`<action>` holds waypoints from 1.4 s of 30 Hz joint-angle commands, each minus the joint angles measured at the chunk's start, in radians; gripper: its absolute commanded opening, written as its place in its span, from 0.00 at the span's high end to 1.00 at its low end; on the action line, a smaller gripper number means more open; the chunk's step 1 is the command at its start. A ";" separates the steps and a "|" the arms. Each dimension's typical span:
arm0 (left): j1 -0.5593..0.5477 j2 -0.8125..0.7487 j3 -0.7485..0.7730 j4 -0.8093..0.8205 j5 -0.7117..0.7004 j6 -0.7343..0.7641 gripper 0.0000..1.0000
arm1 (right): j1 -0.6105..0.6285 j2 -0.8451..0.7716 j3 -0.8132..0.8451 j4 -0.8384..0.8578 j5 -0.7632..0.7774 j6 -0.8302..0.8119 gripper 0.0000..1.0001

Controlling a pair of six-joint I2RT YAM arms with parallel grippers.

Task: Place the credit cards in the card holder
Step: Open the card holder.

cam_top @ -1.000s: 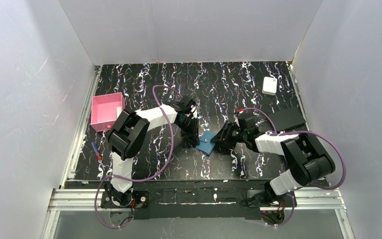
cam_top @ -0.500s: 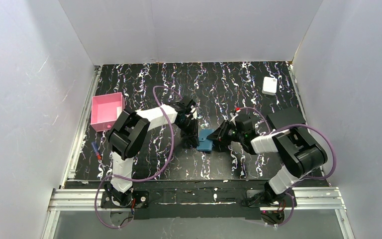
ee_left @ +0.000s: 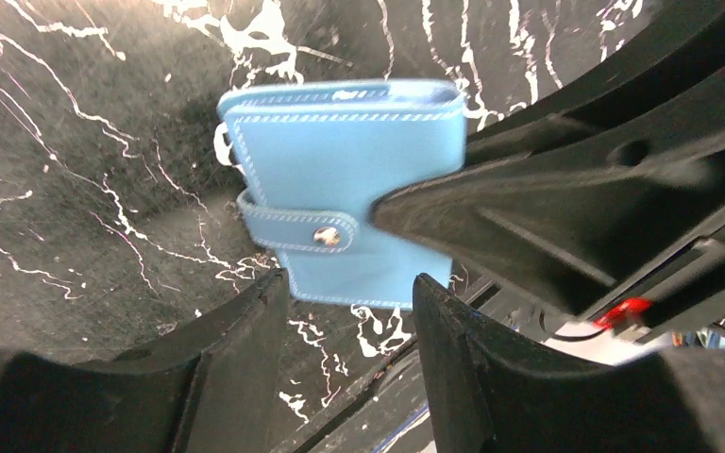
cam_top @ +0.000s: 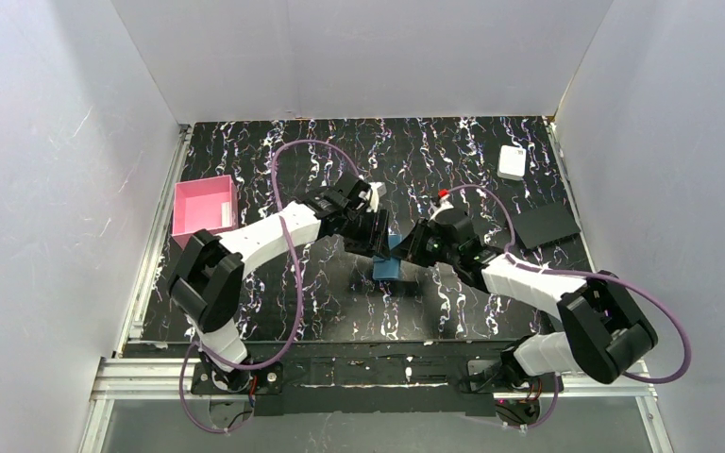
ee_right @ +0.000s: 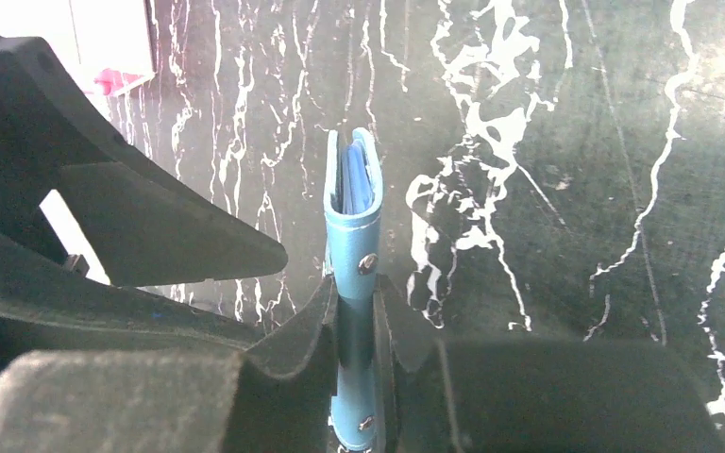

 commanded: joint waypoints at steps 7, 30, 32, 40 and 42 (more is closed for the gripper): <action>-0.037 -0.049 0.003 -0.015 -0.123 0.039 0.64 | 0.110 -0.050 0.113 -0.107 0.199 0.016 0.99; -0.064 -0.077 -0.021 0.003 -0.128 0.072 0.43 | 0.115 -0.065 0.104 -0.063 0.120 0.090 0.99; -0.064 -0.072 -0.017 -0.004 -0.141 0.068 0.44 | 0.115 -0.065 0.104 -0.054 0.111 0.089 0.99; -0.064 -0.010 0.036 -0.086 -0.207 0.070 0.64 | 0.118 -0.096 0.117 -0.068 0.122 0.084 0.99; -0.064 0.004 0.047 -0.106 -0.224 0.070 0.65 | 0.118 -0.100 0.132 -0.085 0.119 0.076 0.99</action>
